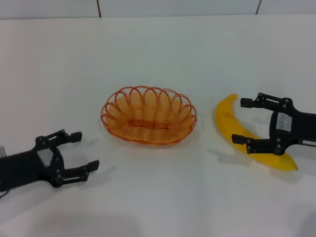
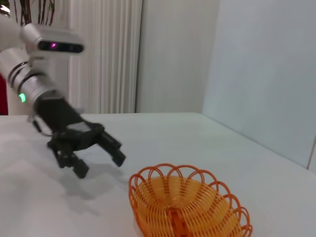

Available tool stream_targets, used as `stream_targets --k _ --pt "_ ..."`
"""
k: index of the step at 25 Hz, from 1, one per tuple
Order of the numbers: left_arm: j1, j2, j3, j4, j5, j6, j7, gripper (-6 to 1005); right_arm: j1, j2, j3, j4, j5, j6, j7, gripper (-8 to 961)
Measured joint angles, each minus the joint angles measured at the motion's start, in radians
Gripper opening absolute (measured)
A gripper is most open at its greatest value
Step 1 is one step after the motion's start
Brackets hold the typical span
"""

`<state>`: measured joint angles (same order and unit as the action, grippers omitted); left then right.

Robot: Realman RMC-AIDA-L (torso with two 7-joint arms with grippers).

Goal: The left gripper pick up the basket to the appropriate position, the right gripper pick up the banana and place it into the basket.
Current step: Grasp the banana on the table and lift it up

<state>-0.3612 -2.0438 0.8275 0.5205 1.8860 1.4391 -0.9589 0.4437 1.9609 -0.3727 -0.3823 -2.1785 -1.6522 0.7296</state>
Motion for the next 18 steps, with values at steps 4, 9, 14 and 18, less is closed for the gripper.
stream_targets --k 4,9,14,18 --pt "0.017 0.001 -0.026 -0.024 -0.037 0.014 0.051 890 -0.005 -0.001 0.0 0.0 -0.001 0.006 0.0 835" --pt "0.018 0.001 -0.031 -0.026 -0.05 0.015 0.059 890 -0.011 -0.001 -0.004 -0.004 -0.009 0.015 0.011 833" --pt "0.016 0.001 -0.031 -0.027 -0.055 0.017 0.061 890 -0.016 -0.003 -0.004 -0.008 -0.01 0.017 0.035 832" --pt "0.018 0.001 -0.031 -0.027 -0.064 0.024 0.062 890 -0.023 -0.009 -0.004 -0.008 -0.01 0.031 0.062 831"
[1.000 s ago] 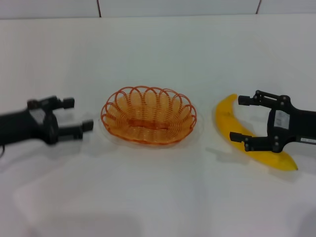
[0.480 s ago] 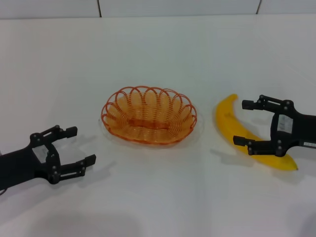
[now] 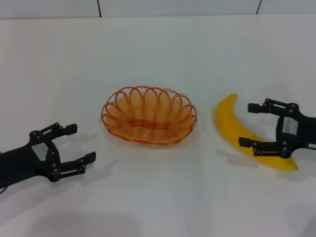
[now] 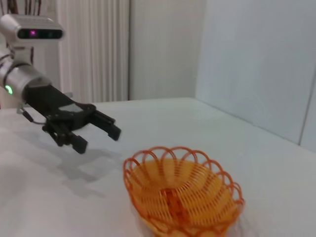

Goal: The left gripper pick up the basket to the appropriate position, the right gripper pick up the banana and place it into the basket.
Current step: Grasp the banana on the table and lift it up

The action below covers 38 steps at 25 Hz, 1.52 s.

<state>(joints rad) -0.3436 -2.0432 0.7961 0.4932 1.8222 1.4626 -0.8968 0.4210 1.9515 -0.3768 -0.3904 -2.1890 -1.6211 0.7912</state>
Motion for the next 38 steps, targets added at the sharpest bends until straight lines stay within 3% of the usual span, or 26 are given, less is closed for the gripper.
stream_targets --k 16,26,38 --pt "0.004 0.002 0.0 -0.001 -0.003 0.007 0.003 890 -0.019 -0.006 -0.005 0.004 -0.06 0.089 0.04 827" --pt "-0.001 0.001 0.0 -0.002 -0.003 0.007 0.004 890 0.005 0.016 -0.007 0.008 -0.092 0.141 0.042 824" --pt "-0.001 0.0 0.0 -0.003 -0.003 0.019 0.004 890 0.014 0.018 -0.007 0.01 -0.093 0.181 0.079 821"
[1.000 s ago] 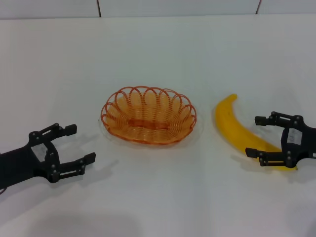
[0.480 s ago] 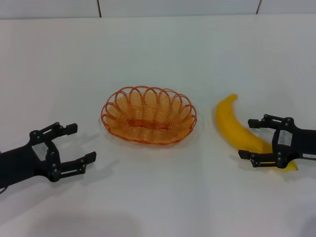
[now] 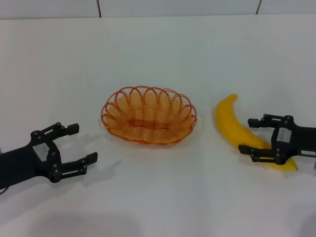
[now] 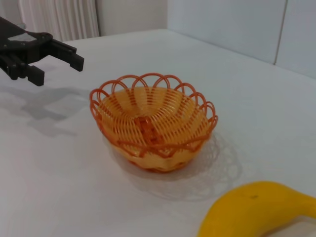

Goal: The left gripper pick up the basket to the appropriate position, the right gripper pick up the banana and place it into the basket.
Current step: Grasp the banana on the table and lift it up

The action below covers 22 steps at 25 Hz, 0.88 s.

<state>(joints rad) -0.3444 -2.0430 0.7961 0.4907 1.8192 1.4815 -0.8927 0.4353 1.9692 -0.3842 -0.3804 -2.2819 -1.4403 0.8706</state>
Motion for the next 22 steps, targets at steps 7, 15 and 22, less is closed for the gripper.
stream_targets --k 7,15,22 --pt "0.001 0.001 0.0 0.0 0.0 0.009 -0.002 890 0.004 0.0 -0.009 0.0 -0.001 -0.014 0.002 644" --pt "0.003 0.002 0.0 0.0 0.0 0.014 -0.002 890 0.007 0.0 -0.012 -0.001 0.0 -0.016 0.002 518" --pt "0.011 0.004 0.0 0.003 0.0 0.037 -0.002 890 0.013 0.001 -0.001 -0.008 0.051 -0.058 0.002 466"
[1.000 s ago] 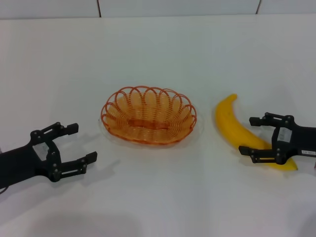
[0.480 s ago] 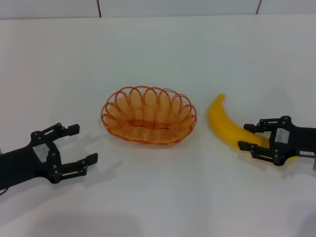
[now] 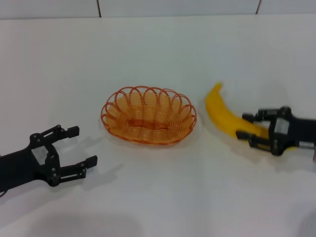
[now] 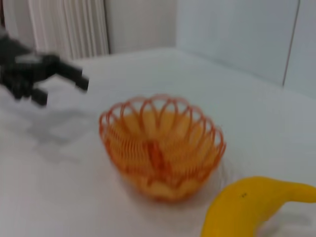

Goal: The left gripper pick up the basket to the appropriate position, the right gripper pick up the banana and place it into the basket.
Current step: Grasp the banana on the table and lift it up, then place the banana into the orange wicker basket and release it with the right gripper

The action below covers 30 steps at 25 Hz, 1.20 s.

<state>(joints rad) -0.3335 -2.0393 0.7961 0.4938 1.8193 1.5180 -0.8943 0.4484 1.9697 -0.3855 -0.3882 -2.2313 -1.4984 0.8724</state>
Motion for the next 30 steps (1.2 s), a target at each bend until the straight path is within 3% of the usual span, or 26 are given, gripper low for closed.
stream_targets --k 7,10,13,22,30 --pt "-0.004 0.001 0.0 0.002 0.003 0.002 0.001 891 0.063 0.007 -0.011 0.004 0.191 -0.103 -0.032 466" --pt "-0.006 0.001 0.001 -0.001 0.002 0.002 0.002 891 0.116 0.045 -0.017 0.007 0.198 -0.12 -0.056 466" --pt "-0.014 -0.001 0.005 -0.001 0.001 0.003 0.002 891 0.158 0.064 -0.053 0.026 0.198 -0.096 -0.078 466" --pt "-0.022 -0.001 0.004 -0.003 0.0 0.029 0.001 891 0.276 0.068 -0.139 0.231 0.199 0.087 -0.188 467" --pt "-0.022 -0.002 0.001 -0.003 0.0 0.03 -0.001 891 0.292 0.072 -0.141 0.29 0.199 0.165 -0.255 467"
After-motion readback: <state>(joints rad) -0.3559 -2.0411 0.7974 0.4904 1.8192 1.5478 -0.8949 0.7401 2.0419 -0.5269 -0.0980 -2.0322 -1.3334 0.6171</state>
